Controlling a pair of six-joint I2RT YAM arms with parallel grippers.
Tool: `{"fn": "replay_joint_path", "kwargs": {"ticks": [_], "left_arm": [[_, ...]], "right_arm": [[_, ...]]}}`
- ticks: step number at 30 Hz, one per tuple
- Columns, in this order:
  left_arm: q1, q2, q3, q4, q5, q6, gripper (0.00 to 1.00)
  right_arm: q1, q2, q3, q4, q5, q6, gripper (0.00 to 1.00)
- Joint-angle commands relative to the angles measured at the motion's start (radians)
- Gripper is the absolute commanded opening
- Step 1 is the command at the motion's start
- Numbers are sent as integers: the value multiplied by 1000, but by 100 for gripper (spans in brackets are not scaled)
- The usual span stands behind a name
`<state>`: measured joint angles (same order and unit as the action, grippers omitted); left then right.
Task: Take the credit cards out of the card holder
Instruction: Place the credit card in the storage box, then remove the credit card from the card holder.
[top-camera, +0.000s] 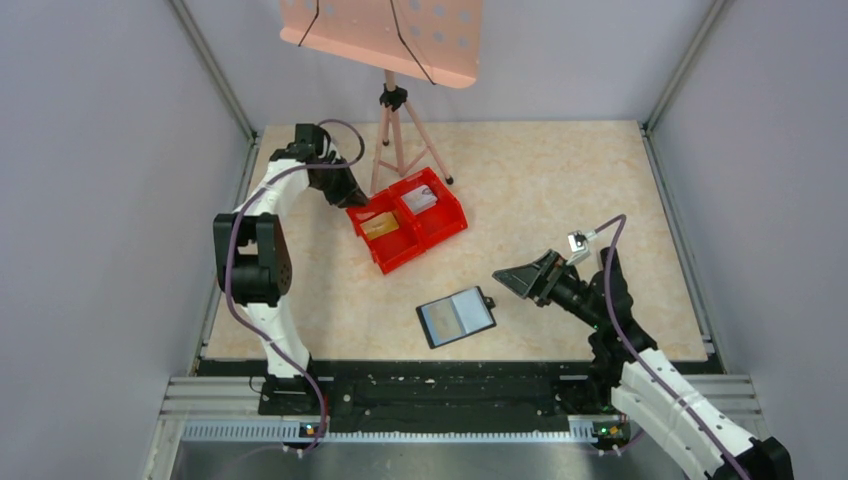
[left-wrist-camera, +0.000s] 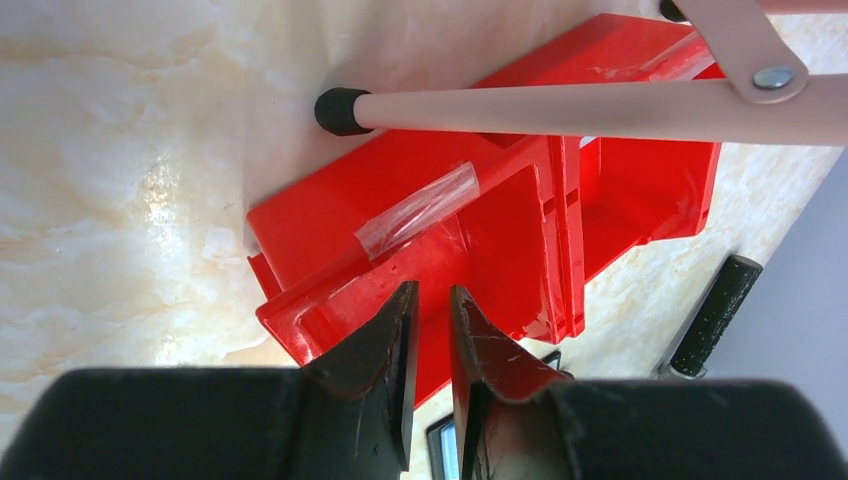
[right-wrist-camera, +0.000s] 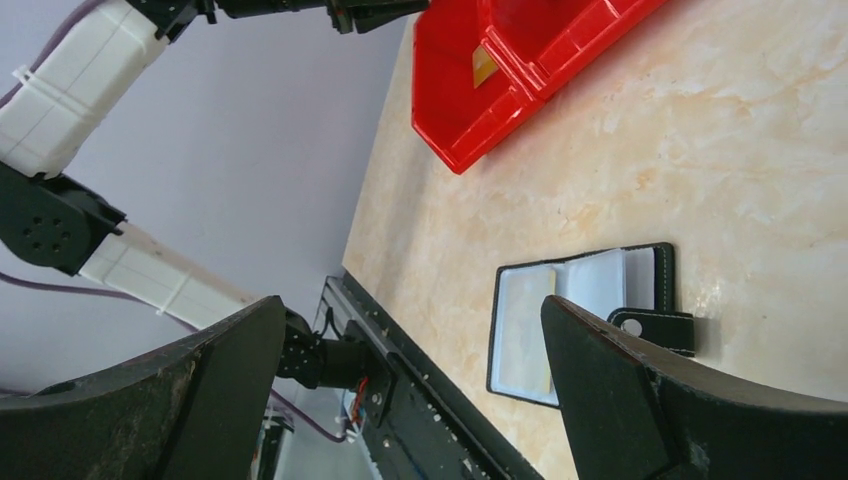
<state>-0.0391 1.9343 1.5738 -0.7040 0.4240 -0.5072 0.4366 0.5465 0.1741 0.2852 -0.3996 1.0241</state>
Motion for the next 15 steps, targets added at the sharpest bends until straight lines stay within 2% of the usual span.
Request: {"fn": "replay_joint_path", "kwargs": {"ticks": [1,7,15], "left_arm": [[-18,-102,16,-8,-15,-9,23],[-96,-269,-100,21,-8,14,23],[-281,-505,-401,154,42,-37,23]], "right_arm": [[8,-8,86,-127,31,-57,99],[12,41,97,-139,-4,-62,97],[73,102,97,-119,-4,-65,86]]}}
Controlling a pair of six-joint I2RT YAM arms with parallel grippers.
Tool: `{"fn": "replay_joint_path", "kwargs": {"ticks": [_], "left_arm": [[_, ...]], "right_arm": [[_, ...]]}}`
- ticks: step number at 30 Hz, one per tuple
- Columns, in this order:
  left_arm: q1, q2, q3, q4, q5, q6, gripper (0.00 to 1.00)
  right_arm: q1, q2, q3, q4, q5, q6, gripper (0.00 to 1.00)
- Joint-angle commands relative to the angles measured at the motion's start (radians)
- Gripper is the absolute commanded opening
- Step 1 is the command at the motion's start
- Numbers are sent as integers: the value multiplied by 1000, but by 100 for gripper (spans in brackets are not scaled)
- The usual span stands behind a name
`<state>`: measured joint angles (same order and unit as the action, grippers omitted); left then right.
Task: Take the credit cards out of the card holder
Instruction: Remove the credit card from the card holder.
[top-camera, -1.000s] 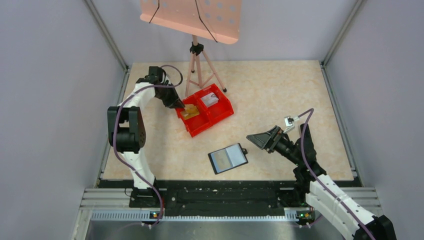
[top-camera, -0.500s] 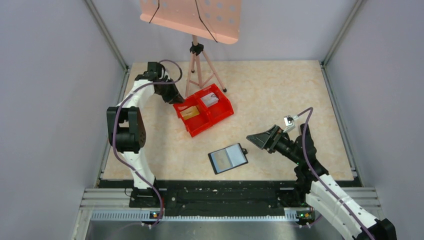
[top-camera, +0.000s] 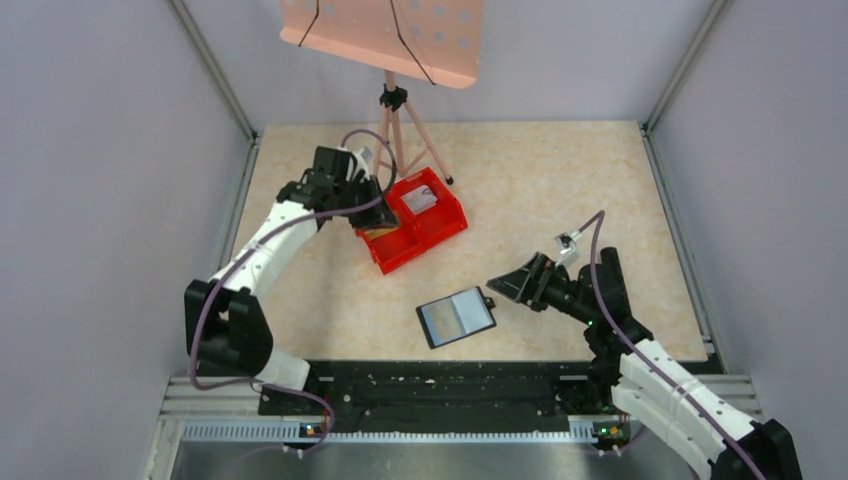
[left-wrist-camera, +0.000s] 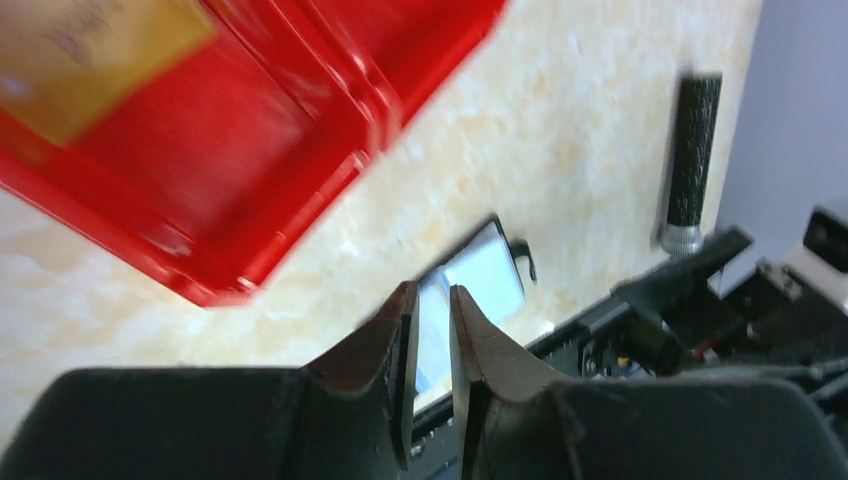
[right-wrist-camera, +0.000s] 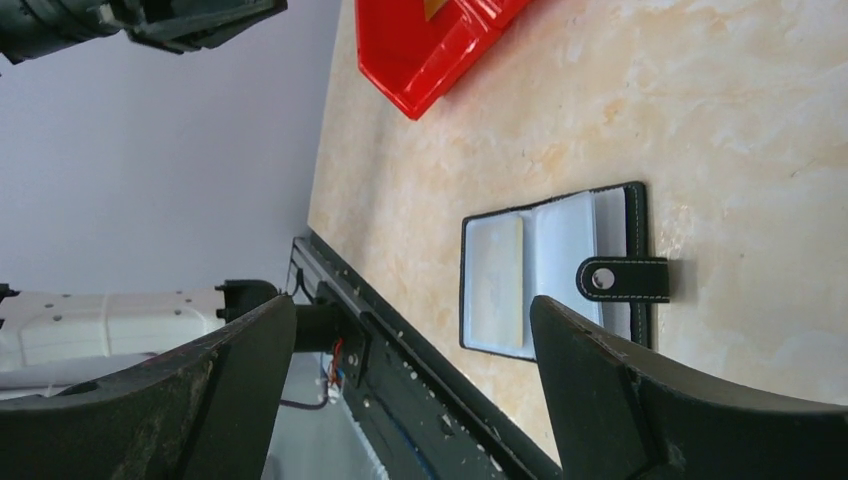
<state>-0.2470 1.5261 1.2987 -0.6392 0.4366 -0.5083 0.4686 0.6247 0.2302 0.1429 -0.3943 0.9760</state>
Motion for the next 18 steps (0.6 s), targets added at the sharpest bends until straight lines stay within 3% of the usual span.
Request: {"fn": "replay_joint_path", "kwargs": {"ticks": [1,4,10,14,17,18], "left_arm": [[-100,-123,-170,113,34,-51,23],[-161,-204,-286,181,52,-83,23],[-181,-397,-389,158,-23,-27,27],[-180,-494,-380,105,-59,46,43],[-180,-555,-367,51,-121,89,67],[-180,-574,-366,34,-153,102,79]], "right_arm": [[52,29,39,33,-10,-21,82],[92,47,44,2,23,-33,76],[214,111,143,-198,218,-103,76],[336,233,235,-271,373,-158,80],[446,343,281,-271,499,-163,82],[480,381,296,-262,535,-162,83]]}}
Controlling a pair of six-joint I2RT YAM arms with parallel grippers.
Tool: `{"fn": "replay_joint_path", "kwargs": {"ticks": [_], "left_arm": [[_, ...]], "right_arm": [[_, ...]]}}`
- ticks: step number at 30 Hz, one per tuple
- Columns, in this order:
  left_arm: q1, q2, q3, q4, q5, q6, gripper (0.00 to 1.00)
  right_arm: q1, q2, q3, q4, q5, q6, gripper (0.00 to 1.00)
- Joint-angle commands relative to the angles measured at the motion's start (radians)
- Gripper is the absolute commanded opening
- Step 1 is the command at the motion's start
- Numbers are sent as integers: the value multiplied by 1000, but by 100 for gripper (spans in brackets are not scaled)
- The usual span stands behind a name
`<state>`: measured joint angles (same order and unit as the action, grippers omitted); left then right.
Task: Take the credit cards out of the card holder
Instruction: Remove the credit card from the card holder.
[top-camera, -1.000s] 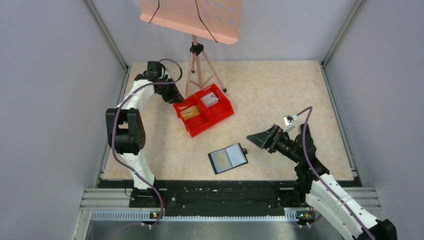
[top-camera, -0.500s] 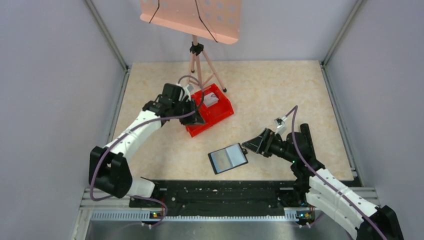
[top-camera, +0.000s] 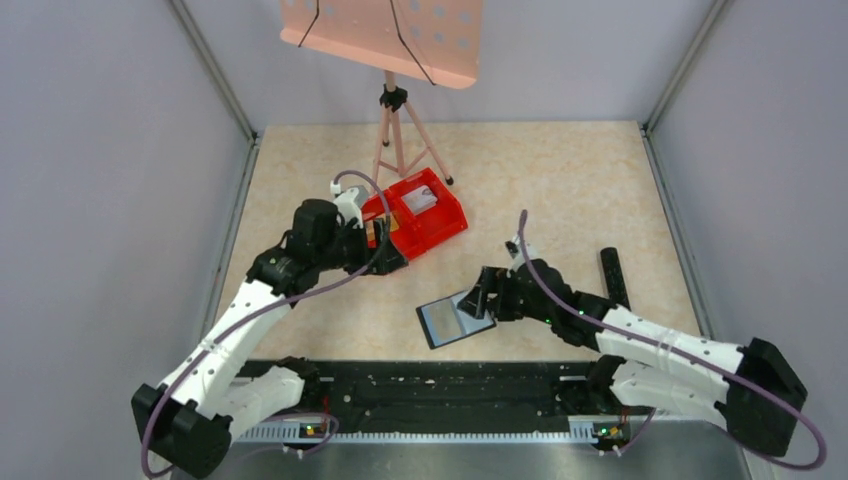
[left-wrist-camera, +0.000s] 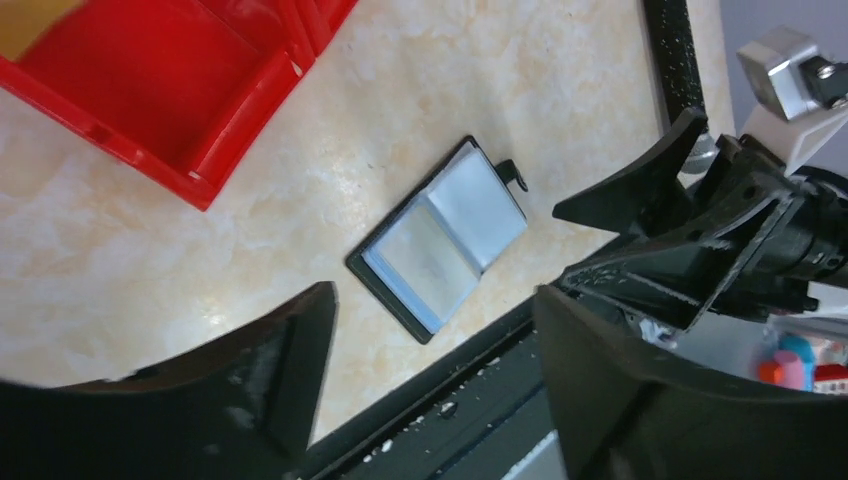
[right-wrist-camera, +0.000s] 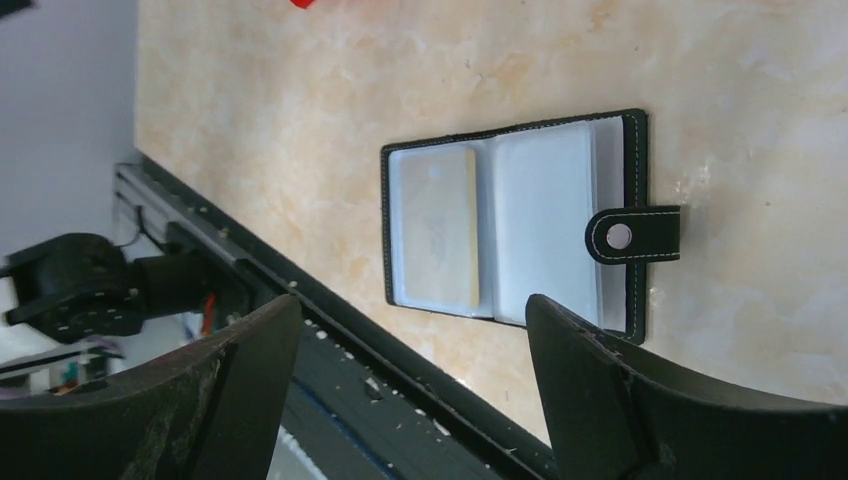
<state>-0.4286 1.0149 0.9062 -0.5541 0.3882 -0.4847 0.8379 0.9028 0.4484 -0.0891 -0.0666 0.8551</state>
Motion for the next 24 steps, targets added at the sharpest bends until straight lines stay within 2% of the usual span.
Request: {"fn": "replay_joint_path", "kwargs": {"ticks": [1,2,3,11,18,24], "left_arm": [[1,-81,26,-66,-135,89,89],[1,-100,26,-83,-165,99,97],[1,-116,26,-100,-204,106,99],[2,-204,-16,-175,-521,96,99],[2,-208,-18,-184,-596,75,99],[2,-202,-26,-181,-595,84,99]], "right_arm": [[145,138,93,-23,245,-41,84],[178,176,111,-20,281,-41,85],[205,215,130,-19,318,-40,86],[320,485,272,-22,443,-67,88],[385,636,421,-143,559,-123,87],[404,681,435,-150,586,-131,81]]}}
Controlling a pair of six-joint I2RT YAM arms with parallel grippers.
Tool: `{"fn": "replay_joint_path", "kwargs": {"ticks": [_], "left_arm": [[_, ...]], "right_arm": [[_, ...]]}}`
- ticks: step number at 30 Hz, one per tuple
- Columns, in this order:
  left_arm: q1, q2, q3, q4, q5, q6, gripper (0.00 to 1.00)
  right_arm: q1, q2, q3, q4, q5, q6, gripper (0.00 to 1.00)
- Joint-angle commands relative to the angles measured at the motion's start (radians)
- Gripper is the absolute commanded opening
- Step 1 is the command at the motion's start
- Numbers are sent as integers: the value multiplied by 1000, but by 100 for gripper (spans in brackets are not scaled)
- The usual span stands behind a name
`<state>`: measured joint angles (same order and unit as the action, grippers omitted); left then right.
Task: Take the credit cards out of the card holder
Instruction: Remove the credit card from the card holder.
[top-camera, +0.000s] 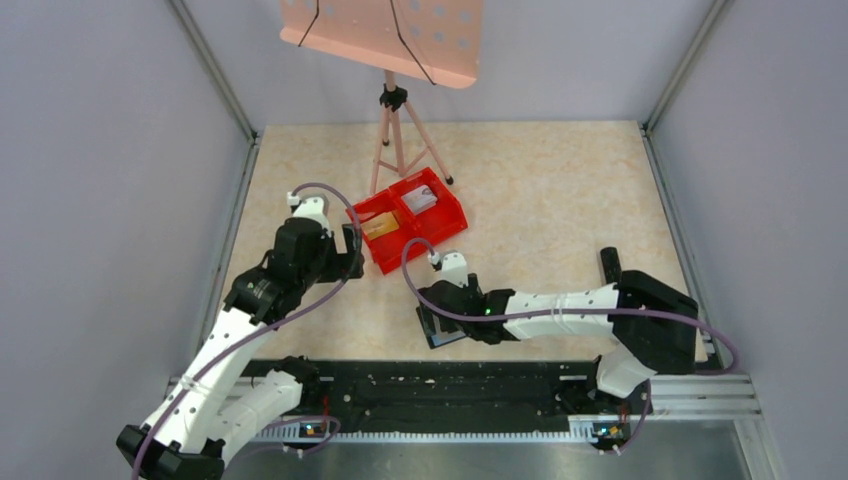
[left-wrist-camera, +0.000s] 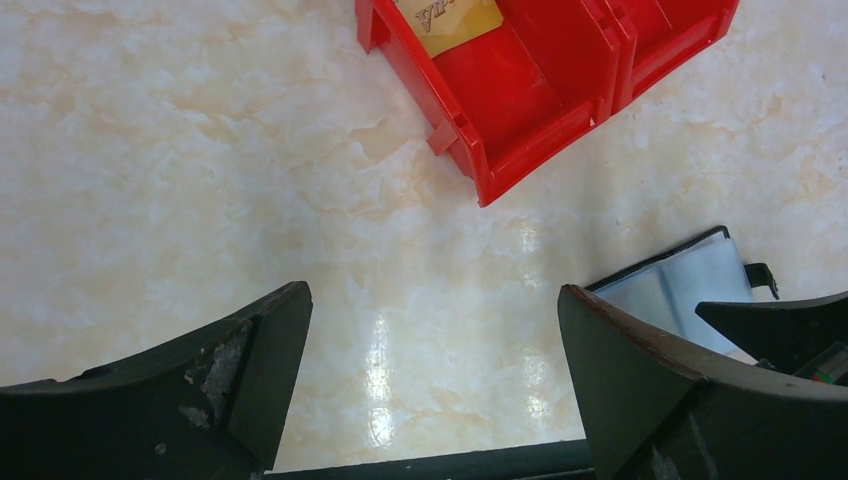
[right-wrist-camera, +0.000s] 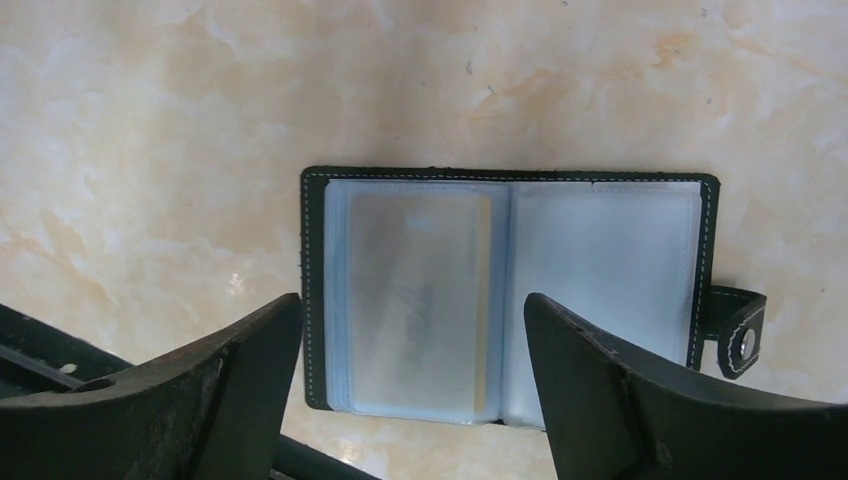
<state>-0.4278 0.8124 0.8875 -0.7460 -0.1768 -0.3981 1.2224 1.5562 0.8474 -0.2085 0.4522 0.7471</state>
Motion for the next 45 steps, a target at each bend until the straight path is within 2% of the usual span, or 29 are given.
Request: {"fn": "replay_joint_path", "kwargs": {"ticks": [1,10,26,30,35,40,45], "left_arm": [[2,4,-7,11,-30,-2,99],[1,14,-10,16,-16,2,98],[1,29,-13,23,7,6,96],[1,32,-15,26,16,8,95],[2,39,-16,29,34,8,94],[1,44,-27,46,149,-22,91],[1,55,-80,109,370,-101,84]], "right_arm": [[20,33,35,-31,67,-23,80],[23,60,9,17,35,-26,71],[47,108,18,3,66,-23,73],[53,116,27,-13,79,-24,67],[53,83,14,-4,93,-12,54],[53,22,-39,77,61,-6,52],[51,-17,-70,112,40,5,51]]}}
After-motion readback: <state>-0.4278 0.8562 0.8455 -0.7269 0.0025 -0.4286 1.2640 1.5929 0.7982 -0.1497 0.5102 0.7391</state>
